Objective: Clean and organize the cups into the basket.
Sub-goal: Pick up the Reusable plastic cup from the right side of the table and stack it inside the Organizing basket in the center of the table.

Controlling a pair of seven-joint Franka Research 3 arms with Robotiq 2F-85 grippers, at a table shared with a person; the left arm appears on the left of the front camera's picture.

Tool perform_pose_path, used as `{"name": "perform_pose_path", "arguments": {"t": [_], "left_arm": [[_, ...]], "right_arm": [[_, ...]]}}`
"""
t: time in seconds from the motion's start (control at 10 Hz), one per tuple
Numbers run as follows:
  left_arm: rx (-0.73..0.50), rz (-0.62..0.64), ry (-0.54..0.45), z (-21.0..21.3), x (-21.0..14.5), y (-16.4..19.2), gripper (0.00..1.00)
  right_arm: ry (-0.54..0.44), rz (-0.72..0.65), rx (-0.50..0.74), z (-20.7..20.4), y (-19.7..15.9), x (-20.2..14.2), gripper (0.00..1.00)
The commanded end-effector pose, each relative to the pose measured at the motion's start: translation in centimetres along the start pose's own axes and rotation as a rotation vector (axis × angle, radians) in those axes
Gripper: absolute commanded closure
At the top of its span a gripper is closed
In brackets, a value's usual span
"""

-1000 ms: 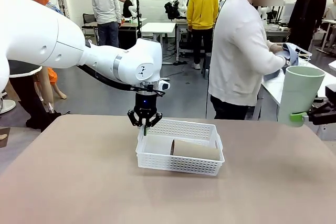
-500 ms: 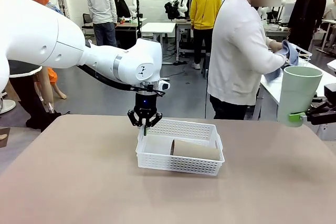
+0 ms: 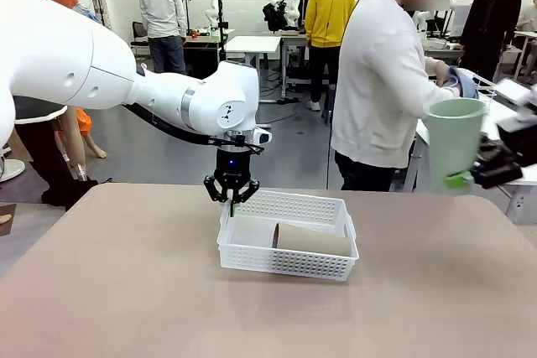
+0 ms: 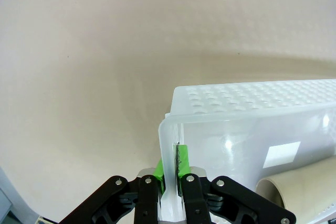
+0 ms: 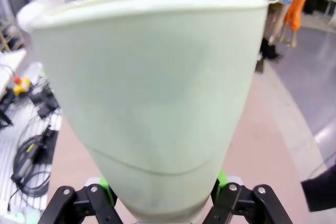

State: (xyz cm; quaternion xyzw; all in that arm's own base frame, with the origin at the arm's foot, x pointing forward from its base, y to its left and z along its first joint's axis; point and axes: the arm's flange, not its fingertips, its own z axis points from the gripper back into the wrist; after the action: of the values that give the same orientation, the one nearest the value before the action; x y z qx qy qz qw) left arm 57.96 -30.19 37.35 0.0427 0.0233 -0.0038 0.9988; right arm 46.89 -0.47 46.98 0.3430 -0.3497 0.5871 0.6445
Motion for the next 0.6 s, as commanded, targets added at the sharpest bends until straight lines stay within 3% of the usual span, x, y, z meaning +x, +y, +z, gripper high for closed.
{"name": "perform_pose_path", "arguments": {"t": [0.0,0.2,0.5], "left_arm": [[-0.001,0.001,-0.002,0.1,0.0,0.1,0.97],[-0.001,0.001,-0.002,0.1,0.0,0.1,0.97],[-0.001,0.001,-0.002,0.1,0.0,0.1,0.97]], "right_arm": [[0.222,-0.052,0.136,-4.7,-4.2,4.9,0.21],[0.405,-0.112,0.225,-10.7,-8.8,8.2,0.21],[0.636,-0.179,0.269,-18.8,-13.0,9.9,0.21]]}}
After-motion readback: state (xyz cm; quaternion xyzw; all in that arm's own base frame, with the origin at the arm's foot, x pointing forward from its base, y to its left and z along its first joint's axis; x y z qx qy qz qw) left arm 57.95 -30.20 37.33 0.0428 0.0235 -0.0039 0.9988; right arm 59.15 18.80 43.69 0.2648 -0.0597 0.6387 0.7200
